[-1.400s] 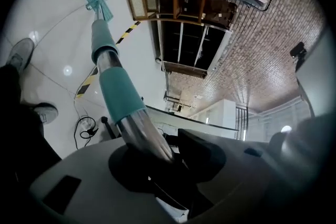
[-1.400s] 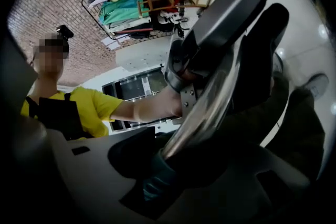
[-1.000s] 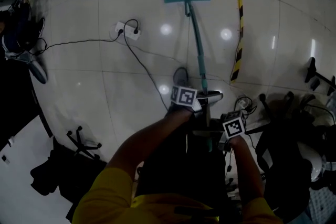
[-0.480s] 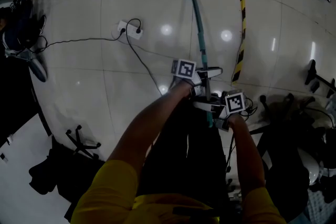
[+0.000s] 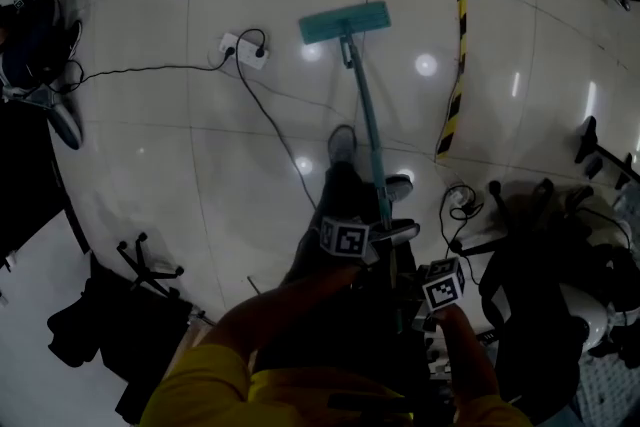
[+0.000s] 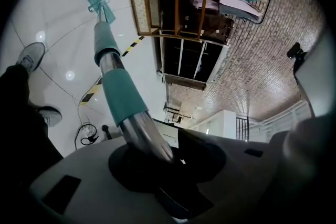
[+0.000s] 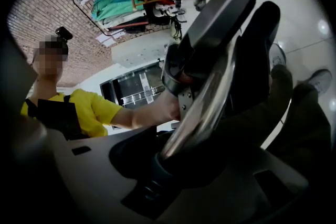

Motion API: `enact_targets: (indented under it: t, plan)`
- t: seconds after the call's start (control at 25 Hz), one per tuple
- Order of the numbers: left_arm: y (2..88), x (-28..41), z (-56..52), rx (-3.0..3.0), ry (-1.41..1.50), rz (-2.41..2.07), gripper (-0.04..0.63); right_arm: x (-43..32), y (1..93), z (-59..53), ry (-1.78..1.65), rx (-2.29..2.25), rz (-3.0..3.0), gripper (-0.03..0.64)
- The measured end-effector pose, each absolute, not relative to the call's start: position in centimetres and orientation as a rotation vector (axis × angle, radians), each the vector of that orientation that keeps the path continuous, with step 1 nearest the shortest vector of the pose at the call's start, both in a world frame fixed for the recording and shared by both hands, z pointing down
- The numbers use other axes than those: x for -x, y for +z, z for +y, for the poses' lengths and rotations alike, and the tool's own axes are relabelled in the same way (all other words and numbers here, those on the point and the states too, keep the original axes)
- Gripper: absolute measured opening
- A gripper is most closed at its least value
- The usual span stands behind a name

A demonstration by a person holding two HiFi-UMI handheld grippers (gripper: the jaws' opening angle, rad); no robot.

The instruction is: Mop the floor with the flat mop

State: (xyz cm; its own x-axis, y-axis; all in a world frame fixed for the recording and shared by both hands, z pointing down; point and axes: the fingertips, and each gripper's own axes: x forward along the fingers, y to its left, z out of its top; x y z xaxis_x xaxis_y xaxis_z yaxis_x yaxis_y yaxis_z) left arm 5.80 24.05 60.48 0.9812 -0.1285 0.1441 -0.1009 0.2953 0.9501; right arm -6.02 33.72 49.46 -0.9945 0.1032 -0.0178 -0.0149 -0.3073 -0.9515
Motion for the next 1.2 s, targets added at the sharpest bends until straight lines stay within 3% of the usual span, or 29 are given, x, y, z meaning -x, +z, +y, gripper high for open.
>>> enact_targets:
  t: [0.64,0.92,1.2]
  plan:
    - [71.1,-3.1,5.1,-1.407,-0.058,-0.203,0.140,8.8,61.6,16.0,2.308,-0.055,-1.988,0.126]
    - [66.5,-3.1,9.9,-1.399,0.029,-0.235,0.149,8.5,55.6,20.3,2.298,0.054,-1.958,0.148]
    - [56.4,-5.1,16.6,-1.294,0.025,-0.198,0.152,7.0,44.8,25.7,2.382,0.046,-1.853,0.153]
